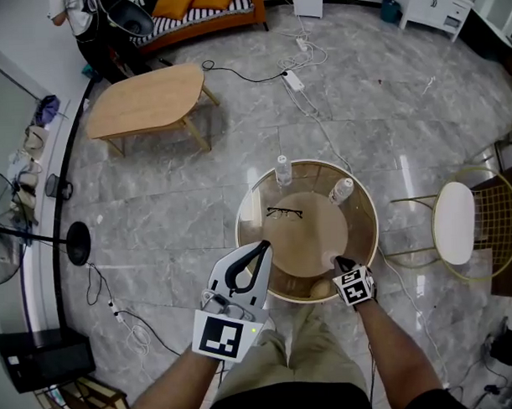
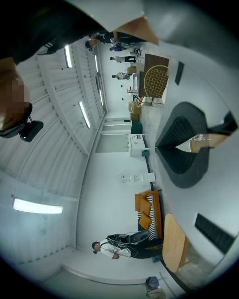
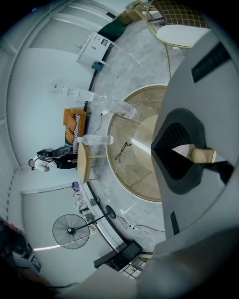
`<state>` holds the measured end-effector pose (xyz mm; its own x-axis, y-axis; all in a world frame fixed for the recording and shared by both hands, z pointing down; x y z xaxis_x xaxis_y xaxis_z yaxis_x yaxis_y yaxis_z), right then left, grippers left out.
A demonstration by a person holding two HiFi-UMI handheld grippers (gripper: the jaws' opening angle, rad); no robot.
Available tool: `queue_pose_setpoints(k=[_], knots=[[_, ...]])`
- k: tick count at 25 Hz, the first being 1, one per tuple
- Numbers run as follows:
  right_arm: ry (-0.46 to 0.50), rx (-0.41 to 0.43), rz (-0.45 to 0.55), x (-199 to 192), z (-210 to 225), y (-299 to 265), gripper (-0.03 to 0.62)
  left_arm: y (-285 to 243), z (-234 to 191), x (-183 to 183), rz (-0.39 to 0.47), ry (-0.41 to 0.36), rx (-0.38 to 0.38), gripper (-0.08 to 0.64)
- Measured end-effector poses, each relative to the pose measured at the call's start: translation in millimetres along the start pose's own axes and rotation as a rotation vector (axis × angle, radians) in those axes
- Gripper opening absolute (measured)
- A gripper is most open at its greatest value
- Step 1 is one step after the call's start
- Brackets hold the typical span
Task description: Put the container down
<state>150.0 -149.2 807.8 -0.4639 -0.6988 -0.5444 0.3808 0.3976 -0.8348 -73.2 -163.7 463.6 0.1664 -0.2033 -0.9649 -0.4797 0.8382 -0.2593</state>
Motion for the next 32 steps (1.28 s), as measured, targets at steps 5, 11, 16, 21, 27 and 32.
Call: queue_pose_setpoints(k=[5,11,16,21,27,32], knots=[[-0.014,0.013,0.099,34.5,-15.4,49.3,0.014,19.4,-3.7,6.0,-0.008,0.008,0.012,0.015],[-0.021,0.011,0.194,64.7,-29.3,91.5,0.012,34.2,-3.0,16.2,0.010,0.027,0.026,0.015],[-0.017,0.004,0.254,86.1,-35.2,125.7,0.014,43.2,0.8,27.1,0.036,0.003,0.022,0.015],[-0.012,0.004,0.326,110.8,-46.3,168.3,0.014,55.5,-2.1,39.2,0.052,0.011,0.030,0.015],[0.017,-0.010,0.401,139.5,-59.0,210.2,0.012,69.4,-7.0,53.7,0.037,-0.008,0.050,0.015],[0.015,-0.010,0.473,166.3,-67.2,247.9,0.012,76.1,-11.5,65.1,0.053,-0.021,0.041,0.015]])
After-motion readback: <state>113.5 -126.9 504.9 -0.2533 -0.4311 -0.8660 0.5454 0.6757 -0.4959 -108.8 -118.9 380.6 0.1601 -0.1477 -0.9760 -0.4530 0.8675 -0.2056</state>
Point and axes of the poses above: the fingertips, and each gripper's own axes: y backward along the fingers, z to its right, x out of its top, the point moved 6 cm from there along y, backward along the fingers
